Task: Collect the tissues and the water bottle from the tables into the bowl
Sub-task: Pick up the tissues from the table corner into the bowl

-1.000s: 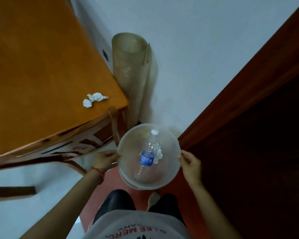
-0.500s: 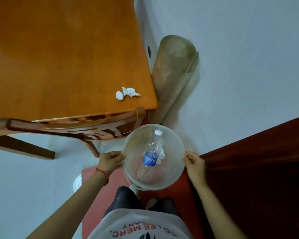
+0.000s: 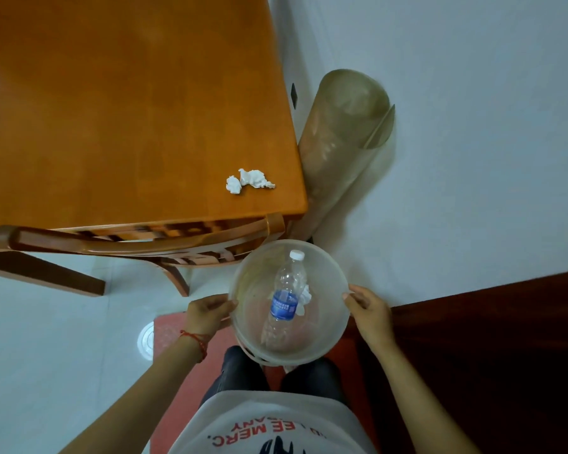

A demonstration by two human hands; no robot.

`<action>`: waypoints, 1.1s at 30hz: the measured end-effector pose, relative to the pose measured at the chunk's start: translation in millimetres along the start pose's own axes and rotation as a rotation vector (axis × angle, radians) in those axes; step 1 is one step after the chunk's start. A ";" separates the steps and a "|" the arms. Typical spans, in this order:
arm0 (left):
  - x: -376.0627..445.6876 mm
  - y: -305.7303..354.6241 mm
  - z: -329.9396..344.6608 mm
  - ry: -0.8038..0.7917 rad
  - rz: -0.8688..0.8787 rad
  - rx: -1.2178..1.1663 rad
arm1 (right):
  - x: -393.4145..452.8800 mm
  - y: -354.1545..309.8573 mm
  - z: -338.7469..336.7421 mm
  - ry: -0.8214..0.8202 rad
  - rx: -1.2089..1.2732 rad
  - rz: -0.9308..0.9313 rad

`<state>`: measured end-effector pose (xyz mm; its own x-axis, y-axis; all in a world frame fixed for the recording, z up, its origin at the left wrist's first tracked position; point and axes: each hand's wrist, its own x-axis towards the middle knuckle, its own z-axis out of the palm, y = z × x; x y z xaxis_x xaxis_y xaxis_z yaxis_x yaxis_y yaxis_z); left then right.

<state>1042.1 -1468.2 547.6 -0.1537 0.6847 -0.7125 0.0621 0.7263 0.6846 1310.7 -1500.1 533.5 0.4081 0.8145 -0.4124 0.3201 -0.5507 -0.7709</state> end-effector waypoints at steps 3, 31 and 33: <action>-5.9 -4.1 4.7 0.031 -0.008 -0.045 | 14.7 -14.4 -3.4 -0.024 -0.042 -0.059; -33.0 -47.3 -3.0 0.324 0.038 -0.235 | 164.3 -178.8 123.2 -0.418 -0.282 -0.618; -33.1 -48.2 -3.6 0.333 0.033 -0.234 | 167.6 -179.8 131.4 -0.437 -0.327 -0.675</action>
<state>1040.6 -1526.1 538.8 -0.4685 0.6221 -0.6273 -0.1480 0.6447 0.7500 1209.2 -1240.7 539.2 -0.3018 0.9460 -0.1182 0.6322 0.1058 -0.7675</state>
